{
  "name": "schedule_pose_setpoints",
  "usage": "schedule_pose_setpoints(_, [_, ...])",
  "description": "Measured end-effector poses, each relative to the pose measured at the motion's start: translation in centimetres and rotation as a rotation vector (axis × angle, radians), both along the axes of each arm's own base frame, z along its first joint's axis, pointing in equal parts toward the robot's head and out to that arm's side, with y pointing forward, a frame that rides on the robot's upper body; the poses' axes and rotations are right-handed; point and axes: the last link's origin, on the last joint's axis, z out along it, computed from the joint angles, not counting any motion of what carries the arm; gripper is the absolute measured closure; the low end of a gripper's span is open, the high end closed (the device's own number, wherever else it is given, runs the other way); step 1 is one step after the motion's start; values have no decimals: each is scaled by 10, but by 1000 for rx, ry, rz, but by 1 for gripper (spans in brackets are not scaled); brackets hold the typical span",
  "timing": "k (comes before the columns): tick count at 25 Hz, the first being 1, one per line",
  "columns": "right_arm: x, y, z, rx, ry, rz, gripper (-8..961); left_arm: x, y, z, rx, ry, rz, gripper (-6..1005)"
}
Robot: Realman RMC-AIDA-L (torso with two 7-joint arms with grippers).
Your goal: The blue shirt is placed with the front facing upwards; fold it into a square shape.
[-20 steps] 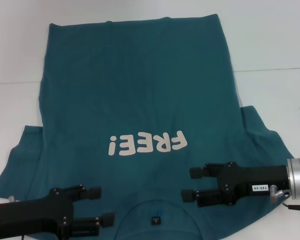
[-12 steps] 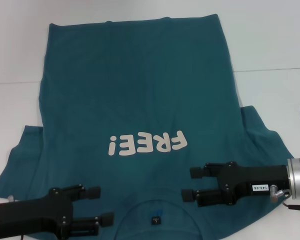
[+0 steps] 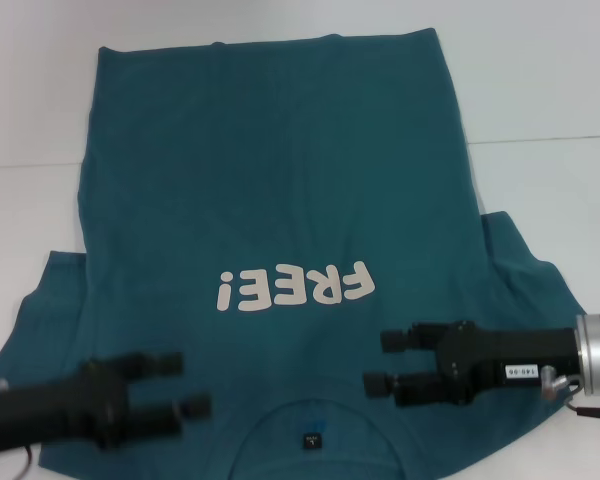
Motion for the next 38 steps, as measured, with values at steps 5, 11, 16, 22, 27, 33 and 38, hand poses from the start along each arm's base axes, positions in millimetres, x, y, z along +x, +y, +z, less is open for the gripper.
schedule_pose_setpoints(5, [-2,7,10,26,59,-80,37,-3,20,30,37,-149,259,127])
schedule_pose_setpoints(11, [-8,20,23,-16,99,-203,37,-10,33,61,31,-360,545,126])
schedule_pose_setpoints(16, [-16,28,25,-38,109,-236,37,-14,33,64,33,-448,610,127])
schedule_pose_setpoints(22, [-16,30,26,-35,116,-251,37,-25,35,68,57,-543,679,126])
schedule_pose_setpoints(27, [-12,30,26,-37,128,-306,37,-30,34,67,58,-539,705,127])
schedule_pose_setpoints(33, [-14,42,40,-84,130,-432,37,-33,38,62,51,-467,717,127])
schedule_pose_setpoints(38, [-17,52,54,-126,141,-531,37,-39,42,61,75,-437,749,127])
